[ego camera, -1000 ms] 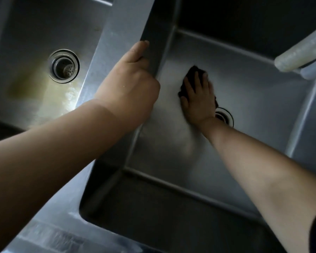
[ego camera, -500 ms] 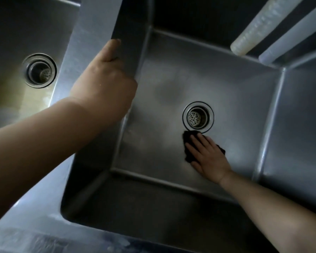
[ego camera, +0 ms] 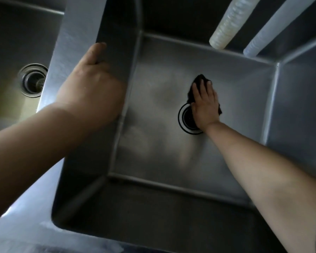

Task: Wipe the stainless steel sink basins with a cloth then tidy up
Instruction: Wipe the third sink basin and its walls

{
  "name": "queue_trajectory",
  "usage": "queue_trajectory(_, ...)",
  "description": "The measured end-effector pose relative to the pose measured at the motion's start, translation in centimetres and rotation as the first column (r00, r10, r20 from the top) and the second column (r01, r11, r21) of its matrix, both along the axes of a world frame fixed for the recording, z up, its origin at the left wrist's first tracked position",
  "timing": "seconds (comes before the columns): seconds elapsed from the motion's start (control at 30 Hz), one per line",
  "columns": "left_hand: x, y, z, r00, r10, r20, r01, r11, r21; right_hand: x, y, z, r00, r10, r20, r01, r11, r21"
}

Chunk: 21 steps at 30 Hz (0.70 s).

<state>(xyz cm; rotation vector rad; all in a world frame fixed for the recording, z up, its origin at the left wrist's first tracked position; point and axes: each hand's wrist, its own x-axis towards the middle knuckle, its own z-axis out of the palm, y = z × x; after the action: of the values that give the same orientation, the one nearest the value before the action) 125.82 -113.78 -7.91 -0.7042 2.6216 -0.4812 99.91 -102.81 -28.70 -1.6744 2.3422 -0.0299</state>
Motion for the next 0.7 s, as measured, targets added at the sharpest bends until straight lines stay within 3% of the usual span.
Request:
queue_trajectory(0.2,0.1,-0.1,-0.1,0.999,0.004,-0.046,-0.002,0.999,0.04,3.9,0.4,0.0,0.924,0.326,0.2,-0.306,0.944,-0.125)
queue_trajectory(0.37,0.0,0.0,0.0,0.999,-0.007,0.042,0.007,1.0,0.013,5.0,6.0,0.6,0.796,0.58,0.173,-0.561,0.814,-0.149)
queue_trajectory(0.5,0.1,0.1,0.0,0.998,0.002,0.067,-0.002,1.0,0.004,3.0,11.9,1.6,0.805,0.555,0.21,-0.561,0.827,-0.036)
queue_trajectory(0.7,0.2,0.1,-0.1,0.998,0.012,0.062,-0.012,1.0,-0.009,-1.4,12.5,2.4,0.915,0.341,0.217,-0.357,0.933,0.039)
